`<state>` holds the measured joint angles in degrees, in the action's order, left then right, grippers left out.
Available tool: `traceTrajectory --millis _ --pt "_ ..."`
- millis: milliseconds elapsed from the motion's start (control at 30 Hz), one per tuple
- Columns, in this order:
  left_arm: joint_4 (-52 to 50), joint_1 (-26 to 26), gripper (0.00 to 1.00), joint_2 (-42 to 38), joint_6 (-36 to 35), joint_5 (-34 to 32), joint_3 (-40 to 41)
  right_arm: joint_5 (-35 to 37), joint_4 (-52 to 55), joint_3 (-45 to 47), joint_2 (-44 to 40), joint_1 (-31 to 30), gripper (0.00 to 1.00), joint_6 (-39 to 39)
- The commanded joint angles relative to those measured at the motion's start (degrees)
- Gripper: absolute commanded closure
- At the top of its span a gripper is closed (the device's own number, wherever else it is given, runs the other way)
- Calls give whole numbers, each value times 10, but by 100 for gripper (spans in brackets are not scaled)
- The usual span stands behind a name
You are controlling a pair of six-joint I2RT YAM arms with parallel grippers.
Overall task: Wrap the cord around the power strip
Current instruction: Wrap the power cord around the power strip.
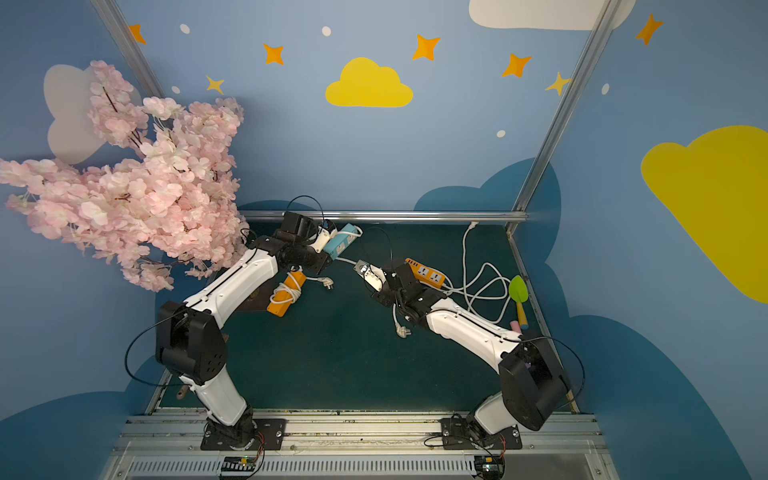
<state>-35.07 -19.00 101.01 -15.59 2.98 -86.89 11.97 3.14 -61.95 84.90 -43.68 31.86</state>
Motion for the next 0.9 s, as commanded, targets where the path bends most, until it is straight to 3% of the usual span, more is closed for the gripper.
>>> traceTrajectory --millis 0,167,267,467,633,733,833,867 --pt "-40 -16 98 -22 -52 -12 21 64 30 -55 -35 -1 100 80" --pt "-82 -63 98 -41 -107 90 44 -5 87 -165 -11 35 100 88" --pt "-101 -88 98 -46 -128 189 45 -62 153 -244 27 78 100 77" --pt "-120 -130 98 -54 -153 357 43 -235 233 -356 120 175 100 53" --pt "-93 -153 97 -72 -137 502 37 -496 298 -440 215 268 100 14" --pt "-52 -151 97 -95 -109 551 43 -639 248 -421 254 293 99 -34" --pt "10 -144 98 -126 -67 565 51 -664 154 -375 266 303 89 -108" --pt "38 -139 97 -139 -47 564 56 -660 106 -348 263 304 81 -136"
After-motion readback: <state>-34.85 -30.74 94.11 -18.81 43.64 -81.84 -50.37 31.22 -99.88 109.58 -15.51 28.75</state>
